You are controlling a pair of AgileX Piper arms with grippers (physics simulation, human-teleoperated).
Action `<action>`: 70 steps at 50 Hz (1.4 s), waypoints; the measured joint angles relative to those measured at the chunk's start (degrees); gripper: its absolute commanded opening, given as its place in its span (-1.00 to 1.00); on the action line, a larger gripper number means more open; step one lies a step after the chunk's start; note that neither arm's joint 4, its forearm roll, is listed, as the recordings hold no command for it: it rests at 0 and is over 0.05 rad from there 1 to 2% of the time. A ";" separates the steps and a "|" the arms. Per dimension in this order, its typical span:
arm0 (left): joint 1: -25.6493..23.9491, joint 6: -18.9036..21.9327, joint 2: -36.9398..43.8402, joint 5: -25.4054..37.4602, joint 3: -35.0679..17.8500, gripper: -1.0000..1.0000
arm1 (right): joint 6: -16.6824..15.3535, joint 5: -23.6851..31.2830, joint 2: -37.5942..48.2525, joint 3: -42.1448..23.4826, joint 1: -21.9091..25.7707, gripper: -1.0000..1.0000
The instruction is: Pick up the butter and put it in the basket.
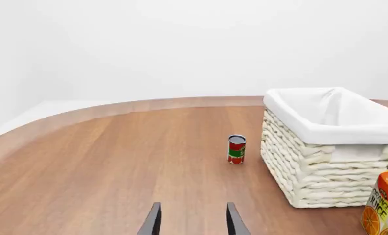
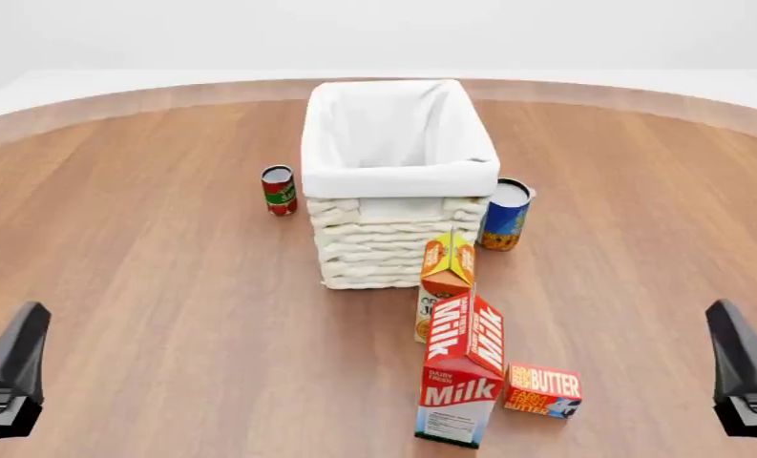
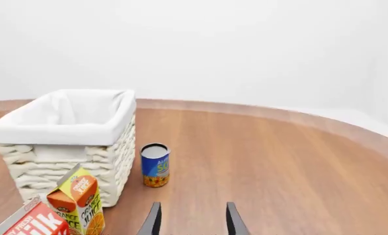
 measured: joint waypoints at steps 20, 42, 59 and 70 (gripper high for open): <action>0.00 0.00 0.00 0.00 0.00 1.00 | 1.18 1.22 0.94 -1.02 0.32 1.00; 0.00 0.00 0.00 0.00 0.00 1.00 | -10.71 10.26 19.84 -18.23 5.26 1.00; 0.00 0.00 0.00 0.00 0.00 1.00 | -25.67 23.60 32.56 -28.60 8.80 1.00; 0.00 0.00 0.00 0.00 0.00 1.00 | -33.45 33.58 40.91 -37.70 10.11 1.00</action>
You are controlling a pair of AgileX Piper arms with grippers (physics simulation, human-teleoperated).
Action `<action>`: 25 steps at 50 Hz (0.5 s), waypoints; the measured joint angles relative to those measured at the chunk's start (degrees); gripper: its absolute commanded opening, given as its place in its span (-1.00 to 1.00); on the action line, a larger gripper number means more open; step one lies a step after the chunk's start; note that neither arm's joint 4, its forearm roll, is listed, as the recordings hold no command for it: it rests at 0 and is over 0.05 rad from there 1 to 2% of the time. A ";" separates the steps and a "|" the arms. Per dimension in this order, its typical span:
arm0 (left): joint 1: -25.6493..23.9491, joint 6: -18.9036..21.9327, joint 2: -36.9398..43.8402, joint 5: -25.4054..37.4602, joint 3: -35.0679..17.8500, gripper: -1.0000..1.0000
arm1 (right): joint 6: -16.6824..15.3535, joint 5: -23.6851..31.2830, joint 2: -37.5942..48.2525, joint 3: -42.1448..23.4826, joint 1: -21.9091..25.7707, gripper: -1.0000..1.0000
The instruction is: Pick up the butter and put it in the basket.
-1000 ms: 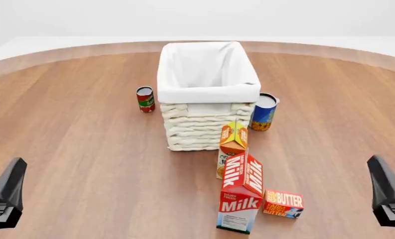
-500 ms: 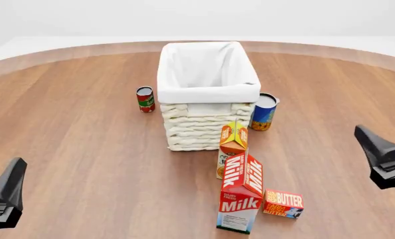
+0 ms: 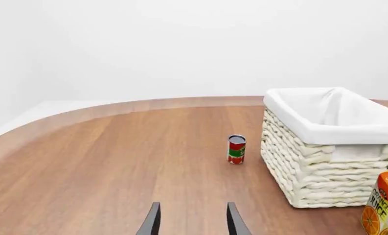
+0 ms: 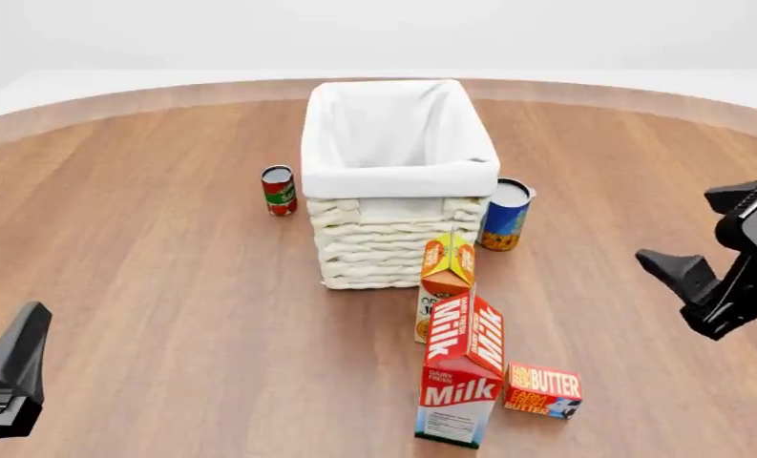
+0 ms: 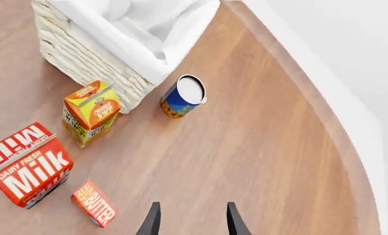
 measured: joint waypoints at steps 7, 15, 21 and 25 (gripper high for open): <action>0.00 0.00 0.00 0.00 0.00 1.00 | -3.98 5.25 5.46 -5.73 0.30 1.00; 0.00 0.00 0.00 0.00 0.00 1.00 | -6.68 10.66 9.89 -9.47 2.08 1.00; 0.00 0.00 0.00 0.00 0.00 1.00 | -7.43 14.20 12.22 -10.91 4.56 1.00; 0.00 0.00 0.00 0.00 0.00 1.00 | -6.67 16.74 13.43 -12.35 7.13 1.00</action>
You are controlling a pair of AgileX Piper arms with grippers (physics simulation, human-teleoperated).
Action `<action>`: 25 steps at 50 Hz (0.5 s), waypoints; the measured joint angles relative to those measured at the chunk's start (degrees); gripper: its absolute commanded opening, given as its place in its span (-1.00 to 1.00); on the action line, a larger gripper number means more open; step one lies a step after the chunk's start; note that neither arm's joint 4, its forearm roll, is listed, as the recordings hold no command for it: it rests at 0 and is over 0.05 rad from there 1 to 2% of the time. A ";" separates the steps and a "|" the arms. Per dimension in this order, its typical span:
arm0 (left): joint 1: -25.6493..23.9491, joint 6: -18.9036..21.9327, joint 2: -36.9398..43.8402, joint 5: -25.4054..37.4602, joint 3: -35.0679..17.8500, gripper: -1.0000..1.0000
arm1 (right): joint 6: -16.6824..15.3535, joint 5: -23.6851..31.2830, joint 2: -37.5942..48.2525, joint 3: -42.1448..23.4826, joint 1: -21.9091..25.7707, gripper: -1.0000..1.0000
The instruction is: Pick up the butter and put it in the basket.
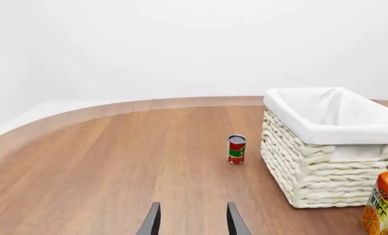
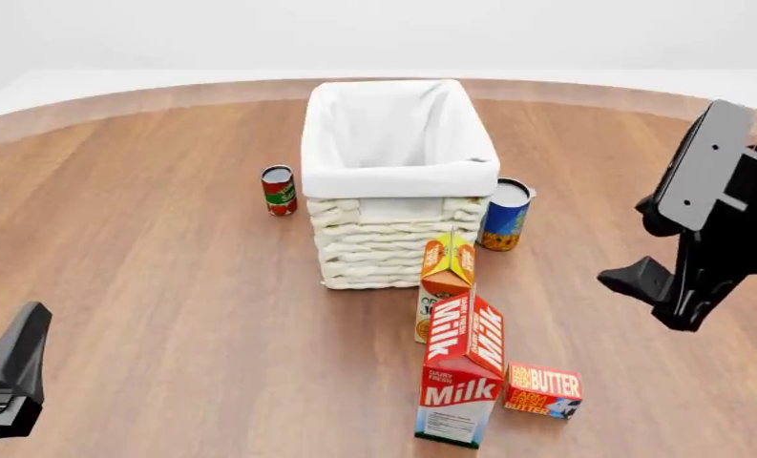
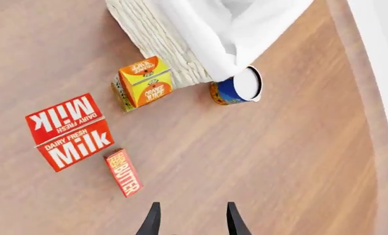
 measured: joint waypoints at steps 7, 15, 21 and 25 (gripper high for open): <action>0.00 0.00 0.00 0.00 0.00 1.00 | 0.97 3.79 1.53 -1.64 3.47 1.00; 0.00 0.00 0.00 0.00 0.00 1.00 | -1.06 5.81 2.90 0.30 3.80 1.00; 0.00 0.00 0.00 0.00 0.00 1.00 | -3.68 5.52 4.31 3.13 2.17 1.00; 0.00 0.00 0.00 0.00 0.00 1.00 | -5.82 4.57 5.21 5.72 0.42 1.00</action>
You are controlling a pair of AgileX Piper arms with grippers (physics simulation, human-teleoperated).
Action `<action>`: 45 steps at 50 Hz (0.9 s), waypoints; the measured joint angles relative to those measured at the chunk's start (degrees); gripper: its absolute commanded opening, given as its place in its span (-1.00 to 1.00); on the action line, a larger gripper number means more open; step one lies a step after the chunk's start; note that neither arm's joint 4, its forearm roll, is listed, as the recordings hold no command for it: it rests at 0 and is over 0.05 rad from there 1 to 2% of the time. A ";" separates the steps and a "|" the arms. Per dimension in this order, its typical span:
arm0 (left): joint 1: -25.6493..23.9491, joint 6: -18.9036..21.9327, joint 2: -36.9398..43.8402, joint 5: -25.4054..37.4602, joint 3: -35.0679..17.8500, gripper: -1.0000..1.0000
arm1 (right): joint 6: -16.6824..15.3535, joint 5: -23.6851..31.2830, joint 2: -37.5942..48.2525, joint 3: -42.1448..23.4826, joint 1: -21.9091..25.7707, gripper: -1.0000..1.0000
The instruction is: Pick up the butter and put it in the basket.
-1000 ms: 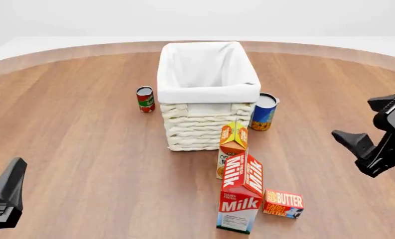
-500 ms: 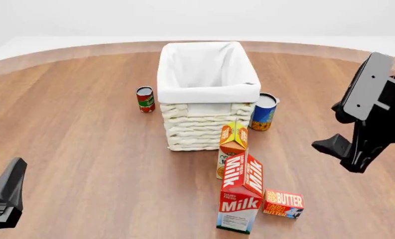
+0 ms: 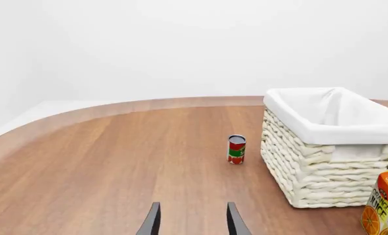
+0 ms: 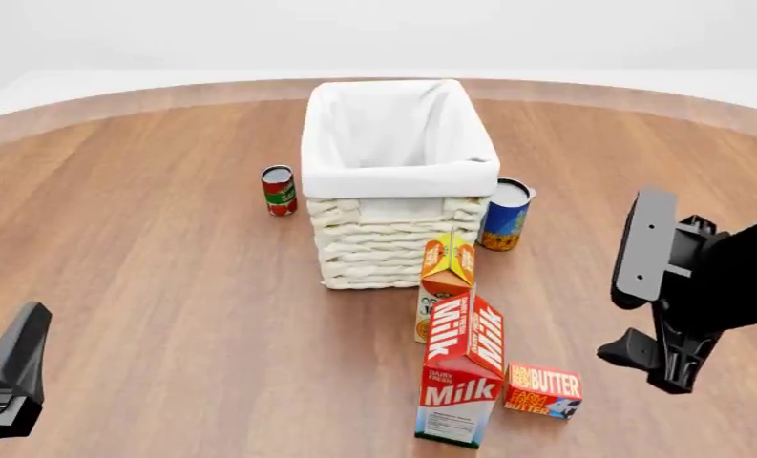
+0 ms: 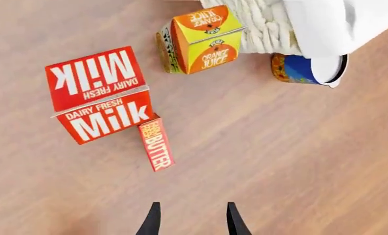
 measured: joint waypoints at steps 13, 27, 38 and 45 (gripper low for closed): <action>0.00 0.00 0.00 0.00 0.00 1.00 | -2.80 -3.83 3.12 5.87 -1.84 1.00; 0.00 0.00 0.00 0.00 0.00 1.00 | -1.39 -8.85 8.03 8.18 0.45 1.00; 0.00 0.00 0.00 0.00 0.00 1.00 | 0.30 -12.45 12.03 8.81 2.81 1.00; 0.00 0.00 0.00 0.00 0.00 1.00 | 0.78 -13.94 13.59 9.13 3.37 1.00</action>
